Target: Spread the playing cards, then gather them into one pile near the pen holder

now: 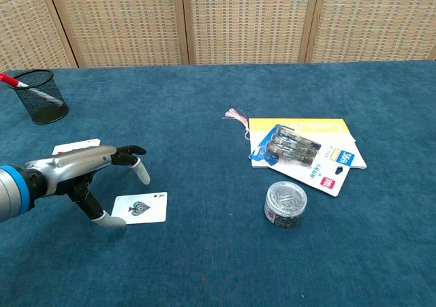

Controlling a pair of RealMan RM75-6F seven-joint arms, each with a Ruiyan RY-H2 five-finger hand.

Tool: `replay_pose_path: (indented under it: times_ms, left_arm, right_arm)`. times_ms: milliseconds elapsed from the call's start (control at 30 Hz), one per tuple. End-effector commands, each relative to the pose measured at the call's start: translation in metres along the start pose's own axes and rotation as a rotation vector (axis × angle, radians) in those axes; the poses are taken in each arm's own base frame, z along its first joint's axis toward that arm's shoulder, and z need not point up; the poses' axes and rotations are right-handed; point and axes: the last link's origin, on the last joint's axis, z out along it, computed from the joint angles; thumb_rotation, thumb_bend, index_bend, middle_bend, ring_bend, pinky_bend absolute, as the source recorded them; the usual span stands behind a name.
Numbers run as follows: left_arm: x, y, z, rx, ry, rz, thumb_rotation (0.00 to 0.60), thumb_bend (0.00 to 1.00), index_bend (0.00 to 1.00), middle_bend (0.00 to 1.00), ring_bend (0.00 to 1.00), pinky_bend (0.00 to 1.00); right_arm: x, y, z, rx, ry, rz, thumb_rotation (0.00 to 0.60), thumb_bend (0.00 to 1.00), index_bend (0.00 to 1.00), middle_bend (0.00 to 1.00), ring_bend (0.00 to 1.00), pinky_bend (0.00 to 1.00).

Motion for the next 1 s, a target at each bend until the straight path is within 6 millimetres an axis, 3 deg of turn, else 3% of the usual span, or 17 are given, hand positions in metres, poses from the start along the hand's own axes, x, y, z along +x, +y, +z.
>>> replay_pose_path:
  times_ms: [33,1000]
  left_arm:
    - [-0.003,0.005,0.000,0.028,0.008,-0.006,0.600,0.17,0.30,0.00,0.00,0.00]
    - [-0.017,0.013,0.007,0.045,0.015,0.021,0.600,0.16,0.30,0.00,0.00,0.00]
  right_arm:
    - [0.000,0.000,0.000,0.000,0.000,0.001,0.600,0.16,0.06,0.00,0.00,0.00]
    - [0.000,0.000,0.000,0.002,-0.002,0.006,0.600,0.16,0.06,0.00,0.00,0.00]
